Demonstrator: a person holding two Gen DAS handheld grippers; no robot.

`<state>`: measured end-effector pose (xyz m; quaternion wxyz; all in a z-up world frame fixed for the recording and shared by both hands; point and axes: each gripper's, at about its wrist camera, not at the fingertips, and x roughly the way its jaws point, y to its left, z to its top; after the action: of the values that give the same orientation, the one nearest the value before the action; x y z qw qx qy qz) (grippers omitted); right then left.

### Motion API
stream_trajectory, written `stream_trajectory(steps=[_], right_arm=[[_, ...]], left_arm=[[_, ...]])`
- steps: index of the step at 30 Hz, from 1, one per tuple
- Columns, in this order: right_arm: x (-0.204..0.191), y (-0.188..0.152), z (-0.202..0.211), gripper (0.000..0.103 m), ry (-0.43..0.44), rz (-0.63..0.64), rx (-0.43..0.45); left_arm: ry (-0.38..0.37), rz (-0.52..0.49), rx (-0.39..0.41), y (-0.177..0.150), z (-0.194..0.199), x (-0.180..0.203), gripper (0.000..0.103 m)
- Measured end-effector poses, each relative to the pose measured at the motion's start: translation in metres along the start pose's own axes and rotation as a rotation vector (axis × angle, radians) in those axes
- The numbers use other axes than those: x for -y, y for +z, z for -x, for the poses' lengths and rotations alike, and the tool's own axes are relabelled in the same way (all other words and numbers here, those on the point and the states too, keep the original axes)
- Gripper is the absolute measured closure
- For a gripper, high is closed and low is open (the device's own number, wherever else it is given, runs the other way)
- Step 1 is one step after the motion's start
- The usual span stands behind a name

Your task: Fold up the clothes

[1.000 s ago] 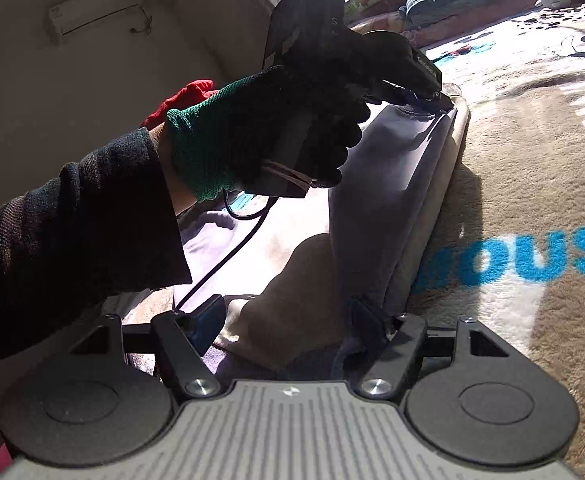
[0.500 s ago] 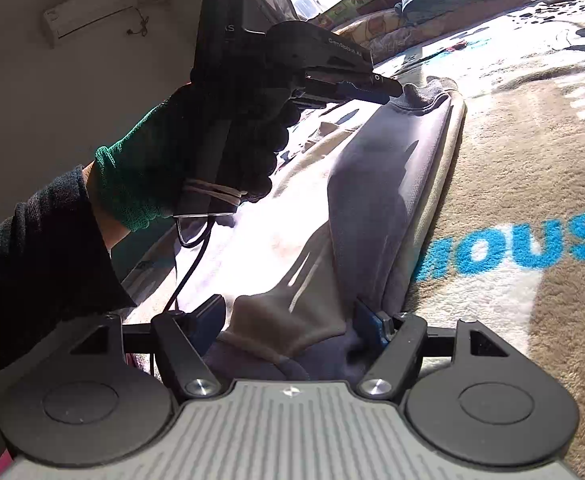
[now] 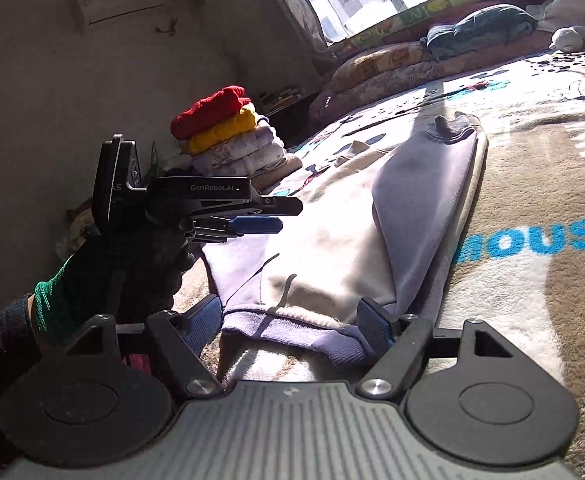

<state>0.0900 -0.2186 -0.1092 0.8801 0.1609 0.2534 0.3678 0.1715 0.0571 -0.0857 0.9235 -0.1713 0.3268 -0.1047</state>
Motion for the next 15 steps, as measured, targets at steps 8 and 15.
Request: stream_trajectory(steps=[8, 15], right_arm=[[-0.049, -0.015, -0.018, 0.028, -0.082, 0.245, -0.064], [-0.108, -0.035, -0.038, 0.029, -0.070, 0.470, -0.158]], left_arm=[[0.023, 0.220, 0.075, -0.032, 0.051, -0.061, 0.049], [0.048, 0.368, 0.130, -0.045, 0.086, -0.115, 0.046]])
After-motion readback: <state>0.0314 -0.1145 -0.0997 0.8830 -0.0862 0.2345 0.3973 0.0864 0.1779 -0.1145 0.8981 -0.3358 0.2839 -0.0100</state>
